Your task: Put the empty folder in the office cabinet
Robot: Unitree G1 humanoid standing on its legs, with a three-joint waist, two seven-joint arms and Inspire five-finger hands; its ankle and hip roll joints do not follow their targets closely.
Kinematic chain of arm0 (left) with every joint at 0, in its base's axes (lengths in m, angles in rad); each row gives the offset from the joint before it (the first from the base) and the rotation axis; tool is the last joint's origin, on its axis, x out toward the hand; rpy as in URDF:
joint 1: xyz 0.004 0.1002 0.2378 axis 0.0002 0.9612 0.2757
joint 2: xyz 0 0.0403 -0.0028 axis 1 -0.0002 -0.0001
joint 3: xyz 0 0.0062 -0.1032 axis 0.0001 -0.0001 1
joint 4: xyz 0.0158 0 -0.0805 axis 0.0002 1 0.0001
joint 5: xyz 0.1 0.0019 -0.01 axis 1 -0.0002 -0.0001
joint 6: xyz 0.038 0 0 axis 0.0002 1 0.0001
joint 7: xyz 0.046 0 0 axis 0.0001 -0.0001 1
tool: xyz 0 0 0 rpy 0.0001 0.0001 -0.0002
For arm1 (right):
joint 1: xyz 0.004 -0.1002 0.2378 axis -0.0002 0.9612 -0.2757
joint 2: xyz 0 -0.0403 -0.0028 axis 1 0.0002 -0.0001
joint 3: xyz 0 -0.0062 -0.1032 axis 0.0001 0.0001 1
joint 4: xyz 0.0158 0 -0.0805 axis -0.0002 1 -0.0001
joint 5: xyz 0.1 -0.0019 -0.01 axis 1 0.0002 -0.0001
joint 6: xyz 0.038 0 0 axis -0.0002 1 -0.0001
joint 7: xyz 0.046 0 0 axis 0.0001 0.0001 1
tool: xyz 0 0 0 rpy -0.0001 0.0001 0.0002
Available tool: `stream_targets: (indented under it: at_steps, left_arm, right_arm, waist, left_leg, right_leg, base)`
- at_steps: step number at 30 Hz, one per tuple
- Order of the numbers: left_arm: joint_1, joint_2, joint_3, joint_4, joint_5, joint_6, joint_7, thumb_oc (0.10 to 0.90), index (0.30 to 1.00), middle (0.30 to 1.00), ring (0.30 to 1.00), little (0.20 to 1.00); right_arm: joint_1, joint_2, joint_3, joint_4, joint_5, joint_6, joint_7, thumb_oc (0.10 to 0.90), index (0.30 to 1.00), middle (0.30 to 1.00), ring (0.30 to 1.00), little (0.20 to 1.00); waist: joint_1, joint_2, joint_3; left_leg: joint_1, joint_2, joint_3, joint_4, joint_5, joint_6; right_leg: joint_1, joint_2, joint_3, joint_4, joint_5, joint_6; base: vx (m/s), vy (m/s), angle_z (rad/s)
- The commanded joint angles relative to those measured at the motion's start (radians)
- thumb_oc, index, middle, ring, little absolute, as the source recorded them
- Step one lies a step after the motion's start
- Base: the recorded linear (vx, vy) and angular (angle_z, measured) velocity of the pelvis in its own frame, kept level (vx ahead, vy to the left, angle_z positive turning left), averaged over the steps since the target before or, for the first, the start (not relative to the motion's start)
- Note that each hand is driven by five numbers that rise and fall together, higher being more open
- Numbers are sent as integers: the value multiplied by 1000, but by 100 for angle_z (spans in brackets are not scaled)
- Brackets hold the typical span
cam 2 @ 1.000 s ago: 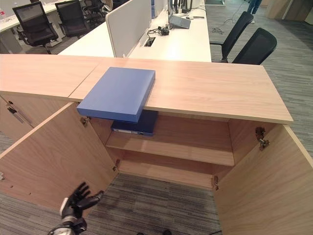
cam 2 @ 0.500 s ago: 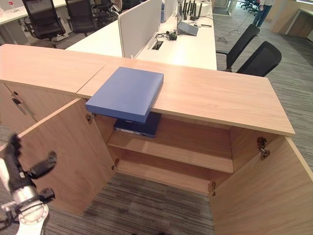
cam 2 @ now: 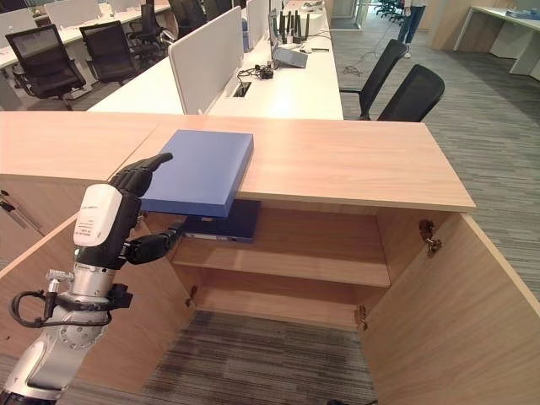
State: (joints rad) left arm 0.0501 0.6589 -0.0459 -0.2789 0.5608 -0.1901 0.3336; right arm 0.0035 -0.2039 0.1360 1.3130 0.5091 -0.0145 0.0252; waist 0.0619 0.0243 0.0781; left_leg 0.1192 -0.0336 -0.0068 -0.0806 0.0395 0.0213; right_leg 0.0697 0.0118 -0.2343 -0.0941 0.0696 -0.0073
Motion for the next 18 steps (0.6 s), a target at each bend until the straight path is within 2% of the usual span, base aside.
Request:
stream_targets:
  at_steps: [1,18]
  left_arm:
    - [-116,75,44,-25,23,-25,11,800,900,900,900,900]
    - [-169,141,88,113,221,69,66,800,900,900,900,900]
  right_arm:
    - [-20,30,13,41,-48,-6,21,800,900,900,900,900]
    - [8,8,23,19,-101,11,42,800,900,900,900,900]
  waist:
    - [-6,-52,-55]
    - [-26,-45,-66]
  left_leg:
    - [-9,-30,-13,-7,-120,-31]
    - [3,-27,4,-7,-129,-33]
  right_leg:
    - [89,-39,11,7,-109,95]
    - [94,-34,31,7,-117,94]
  base:
    - [0,0,0]
    - [4,-6,-5]
